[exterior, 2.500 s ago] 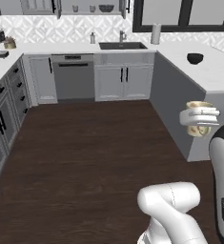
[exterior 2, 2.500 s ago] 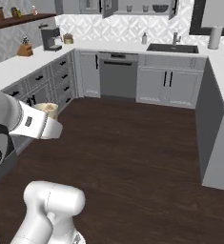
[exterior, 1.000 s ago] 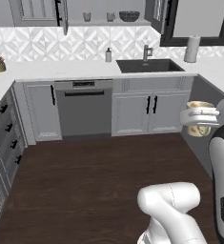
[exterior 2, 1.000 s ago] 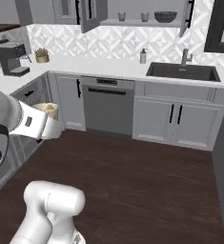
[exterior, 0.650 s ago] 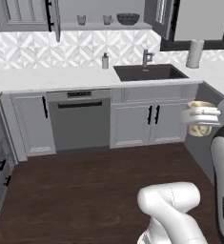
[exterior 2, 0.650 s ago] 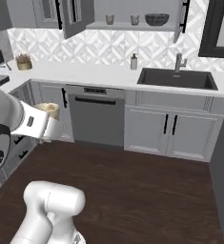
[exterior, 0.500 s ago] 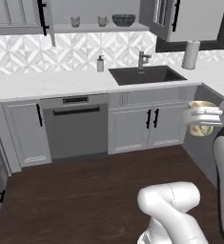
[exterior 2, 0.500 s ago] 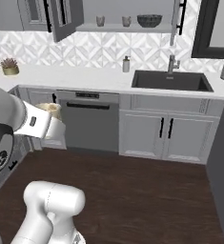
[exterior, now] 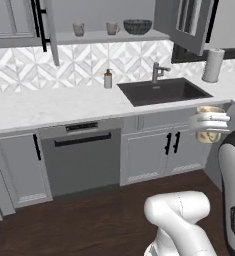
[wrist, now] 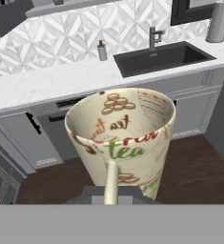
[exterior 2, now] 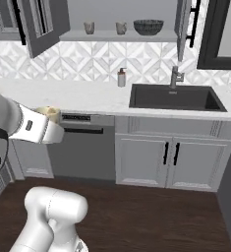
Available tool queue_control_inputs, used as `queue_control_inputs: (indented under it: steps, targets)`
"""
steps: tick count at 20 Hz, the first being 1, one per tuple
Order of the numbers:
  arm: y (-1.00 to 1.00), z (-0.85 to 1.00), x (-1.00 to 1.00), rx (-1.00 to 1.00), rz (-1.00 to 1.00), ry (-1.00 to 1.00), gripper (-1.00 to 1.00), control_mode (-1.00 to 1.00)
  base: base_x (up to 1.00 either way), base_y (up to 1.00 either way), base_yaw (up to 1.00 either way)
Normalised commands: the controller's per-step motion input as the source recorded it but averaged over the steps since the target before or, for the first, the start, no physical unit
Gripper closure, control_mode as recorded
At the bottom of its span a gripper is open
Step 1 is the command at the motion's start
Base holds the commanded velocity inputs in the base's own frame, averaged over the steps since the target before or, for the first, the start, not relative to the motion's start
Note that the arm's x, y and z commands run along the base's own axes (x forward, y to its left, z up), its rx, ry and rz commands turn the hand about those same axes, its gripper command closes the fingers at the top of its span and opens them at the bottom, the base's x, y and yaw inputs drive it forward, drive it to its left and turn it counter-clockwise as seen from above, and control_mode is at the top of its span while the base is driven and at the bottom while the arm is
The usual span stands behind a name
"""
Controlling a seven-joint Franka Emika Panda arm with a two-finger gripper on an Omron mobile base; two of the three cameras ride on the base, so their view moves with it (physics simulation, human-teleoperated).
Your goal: Gather all objects into one cabinet and sort the glasses and bowls to opposite sides.
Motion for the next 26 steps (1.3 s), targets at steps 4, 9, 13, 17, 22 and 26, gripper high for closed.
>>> queue_control_inputs:
  steps: [4, 9, 13, 17, 22, 26]
  targets:
    - [0.0, 0.0, 0.0, 0.0, 0.0, 0.0, 1.0, 1.0, 1.0, 0.0, 0.03]
    - [0.0, 0.0, 0.0, 0.0, 0.0, 0.0, 1.0, 1.0, 0.98, 0.0, 0.06]
    - [0.0, 0.0, 0.0, 0.0, 0.0, 0.0, 1.0, 1.0, 0.92, 0.0, 0.07]
    - [0.0, 0.0, 0.0, 0.0, 0.0, 0.0, 1.0, 1.0, 0.71, -0.05, 0.15]
    - [0.0, 0.0, 0.0, 0.0, 0.0, 0.0, 1.0, 1.0, 0.56, -0.1, 0.09]
    - [0.0, 0.0, 0.0, 0.0, 0.0, 0.0, 1.0, 1.0, 0.41, -0.15, 0.04]
